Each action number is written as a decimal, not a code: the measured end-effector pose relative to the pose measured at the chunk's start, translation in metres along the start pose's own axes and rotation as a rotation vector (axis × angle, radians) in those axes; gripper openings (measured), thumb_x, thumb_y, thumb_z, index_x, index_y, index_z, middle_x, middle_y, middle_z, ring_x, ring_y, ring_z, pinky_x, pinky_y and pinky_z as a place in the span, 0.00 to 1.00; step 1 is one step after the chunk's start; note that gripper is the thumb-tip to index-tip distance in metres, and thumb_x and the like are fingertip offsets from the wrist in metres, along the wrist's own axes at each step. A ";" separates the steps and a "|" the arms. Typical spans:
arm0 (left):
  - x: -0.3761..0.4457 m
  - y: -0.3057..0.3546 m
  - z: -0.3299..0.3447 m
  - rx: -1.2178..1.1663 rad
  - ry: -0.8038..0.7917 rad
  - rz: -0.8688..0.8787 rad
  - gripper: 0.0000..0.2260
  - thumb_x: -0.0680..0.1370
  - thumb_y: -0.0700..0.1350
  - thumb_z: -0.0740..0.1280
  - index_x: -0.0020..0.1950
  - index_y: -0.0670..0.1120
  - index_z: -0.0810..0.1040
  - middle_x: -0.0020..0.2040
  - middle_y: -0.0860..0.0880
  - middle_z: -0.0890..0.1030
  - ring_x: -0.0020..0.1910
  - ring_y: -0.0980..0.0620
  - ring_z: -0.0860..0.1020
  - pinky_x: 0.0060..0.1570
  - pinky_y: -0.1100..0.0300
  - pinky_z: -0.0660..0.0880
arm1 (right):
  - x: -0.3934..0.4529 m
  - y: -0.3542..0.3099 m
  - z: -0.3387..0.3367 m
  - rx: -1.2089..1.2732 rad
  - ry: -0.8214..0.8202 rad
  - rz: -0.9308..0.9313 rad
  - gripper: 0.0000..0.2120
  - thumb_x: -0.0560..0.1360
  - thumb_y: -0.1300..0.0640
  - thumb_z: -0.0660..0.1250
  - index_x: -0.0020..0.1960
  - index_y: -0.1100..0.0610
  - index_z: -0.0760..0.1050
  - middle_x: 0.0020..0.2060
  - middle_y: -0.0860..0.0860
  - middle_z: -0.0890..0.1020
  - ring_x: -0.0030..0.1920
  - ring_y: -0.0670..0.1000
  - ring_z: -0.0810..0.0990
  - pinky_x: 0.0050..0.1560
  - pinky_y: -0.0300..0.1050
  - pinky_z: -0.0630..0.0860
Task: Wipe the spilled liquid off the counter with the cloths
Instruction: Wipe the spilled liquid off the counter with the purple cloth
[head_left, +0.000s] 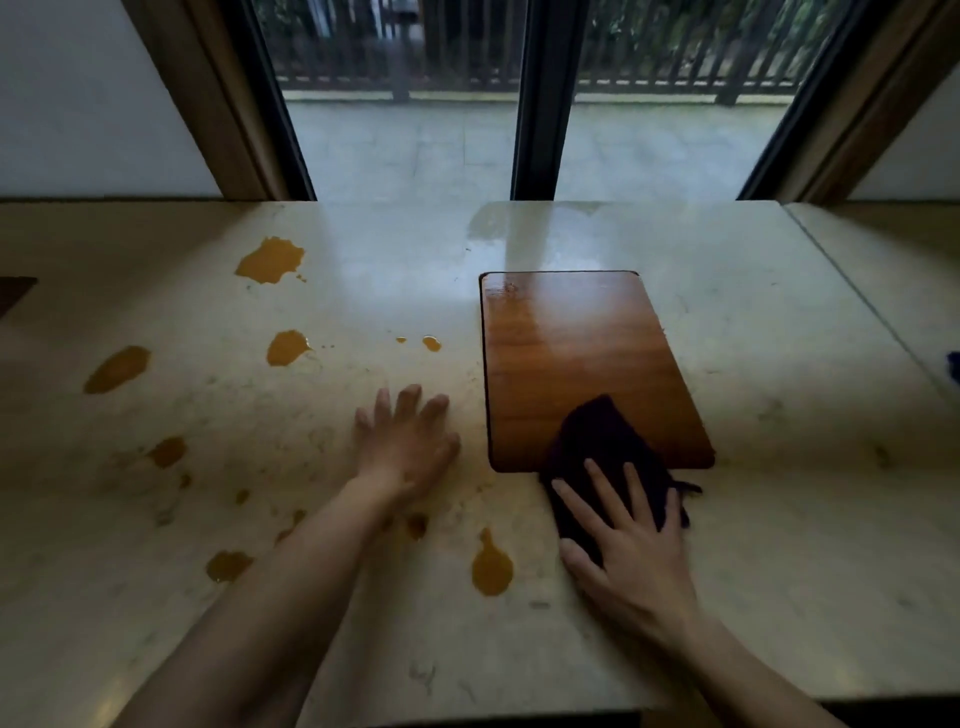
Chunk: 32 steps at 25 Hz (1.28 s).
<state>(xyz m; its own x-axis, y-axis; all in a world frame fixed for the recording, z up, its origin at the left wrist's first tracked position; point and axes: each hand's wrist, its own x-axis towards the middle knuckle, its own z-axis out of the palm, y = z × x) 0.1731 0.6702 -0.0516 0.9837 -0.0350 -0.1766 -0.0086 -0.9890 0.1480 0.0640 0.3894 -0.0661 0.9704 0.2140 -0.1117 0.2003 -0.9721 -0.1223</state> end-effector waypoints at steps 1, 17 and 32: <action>-0.007 -0.006 -0.006 0.011 -0.021 0.042 0.22 0.74 0.64 0.52 0.67 0.61 0.58 0.72 0.50 0.58 0.73 0.40 0.56 0.67 0.35 0.57 | -0.018 -0.006 0.002 0.003 0.011 0.052 0.28 0.76 0.29 0.41 0.75 0.29 0.42 0.79 0.44 0.48 0.78 0.55 0.40 0.71 0.71 0.40; -0.036 -0.075 0.005 0.076 -0.159 0.153 0.28 0.77 0.69 0.43 0.75 0.67 0.38 0.79 0.58 0.36 0.78 0.46 0.36 0.71 0.34 0.38 | 0.087 0.018 -0.025 0.164 0.061 0.217 0.26 0.75 0.39 0.47 0.72 0.33 0.63 0.76 0.37 0.61 0.78 0.50 0.51 0.75 0.63 0.45; -0.029 -0.087 -0.001 0.069 -0.095 0.259 0.31 0.73 0.70 0.42 0.76 0.67 0.45 0.80 0.56 0.47 0.78 0.45 0.48 0.70 0.37 0.49 | -0.062 -0.146 0.028 -0.041 -0.055 0.088 0.33 0.71 0.33 0.57 0.75 0.36 0.60 0.74 0.47 0.68 0.73 0.65 0.62 0.62 0.76 0.54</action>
<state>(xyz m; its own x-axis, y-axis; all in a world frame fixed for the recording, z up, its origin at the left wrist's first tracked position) 0.1458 0.7577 -0.0589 0.9258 -0.2983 -0.2323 -0.2731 -0.9525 0.1346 -0.0291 0.5205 -0.0686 0.9759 0.1318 -0.1740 0.1215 -0.9902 -0.0690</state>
